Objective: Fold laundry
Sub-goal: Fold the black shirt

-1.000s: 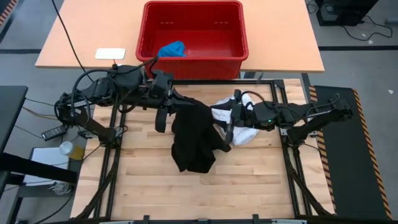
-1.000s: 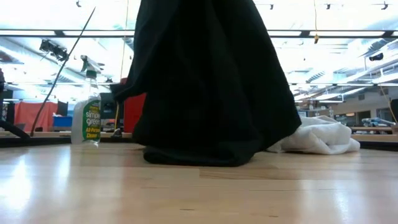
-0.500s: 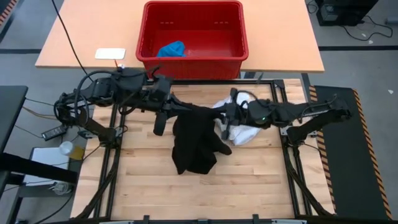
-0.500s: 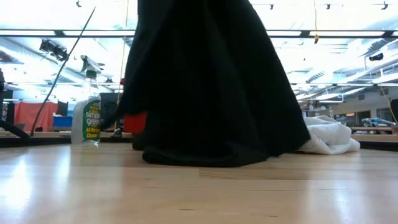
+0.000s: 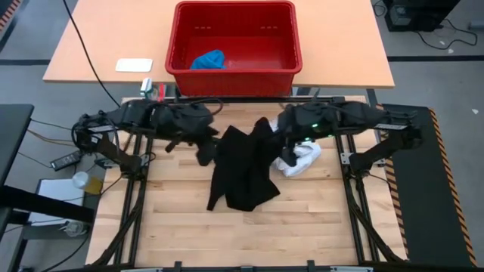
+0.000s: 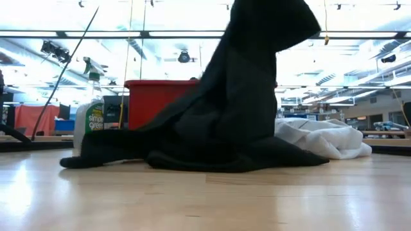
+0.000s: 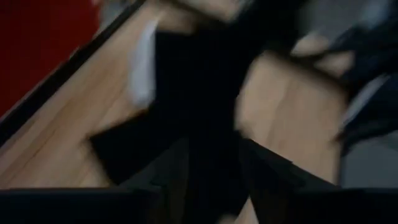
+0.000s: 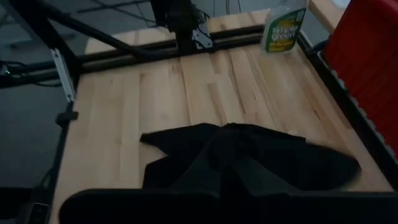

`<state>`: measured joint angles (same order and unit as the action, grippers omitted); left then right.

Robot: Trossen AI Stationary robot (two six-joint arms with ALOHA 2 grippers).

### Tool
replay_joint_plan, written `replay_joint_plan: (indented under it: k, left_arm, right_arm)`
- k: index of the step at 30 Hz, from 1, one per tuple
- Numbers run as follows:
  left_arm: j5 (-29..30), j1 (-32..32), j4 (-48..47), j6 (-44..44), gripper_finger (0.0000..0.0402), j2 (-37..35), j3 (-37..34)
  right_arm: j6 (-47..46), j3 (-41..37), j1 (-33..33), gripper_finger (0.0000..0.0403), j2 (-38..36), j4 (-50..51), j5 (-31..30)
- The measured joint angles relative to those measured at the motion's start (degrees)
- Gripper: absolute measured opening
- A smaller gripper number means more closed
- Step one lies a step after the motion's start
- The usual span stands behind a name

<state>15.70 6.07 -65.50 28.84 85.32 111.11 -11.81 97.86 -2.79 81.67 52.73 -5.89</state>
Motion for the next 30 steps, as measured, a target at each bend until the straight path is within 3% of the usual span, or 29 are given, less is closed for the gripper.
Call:
replay_joint_plan:
  k: [4,10,15,23,30]
  left_arm:
    - [2.68,2.78,11.13,-5.18,0.0198,4.3,0.05]
    - [10.54,4.93,12.22,-8.06,0.0248,9.91,-0.04]
    - [12.86,4.89,14.15,-13.75,0.0257,13.77,-0.06]
    - [20.5,4.64,16.55,-18.1,0.0225,15.33,-0.02]
    - [20.62,3.47,17.13,-20.91,0.0137,15.23,-0.02]
  right_arm:
    - [-0.04,0.75,0.41,0.0006,4.03,-0.38,0.28]
    - [-0.11,2.5,0.12,0.0008,5.36,-1.02,4.05]
    - [-0.41,2.62,0.09,0.0009,3.36,-2.98,4.98]
    - [-1.71,2.63,-0.03,0.001,2.49,-3.41,8.11]
    - [-1.69,2.6,-0.94,0.001,2.49,-6.28,12.22]
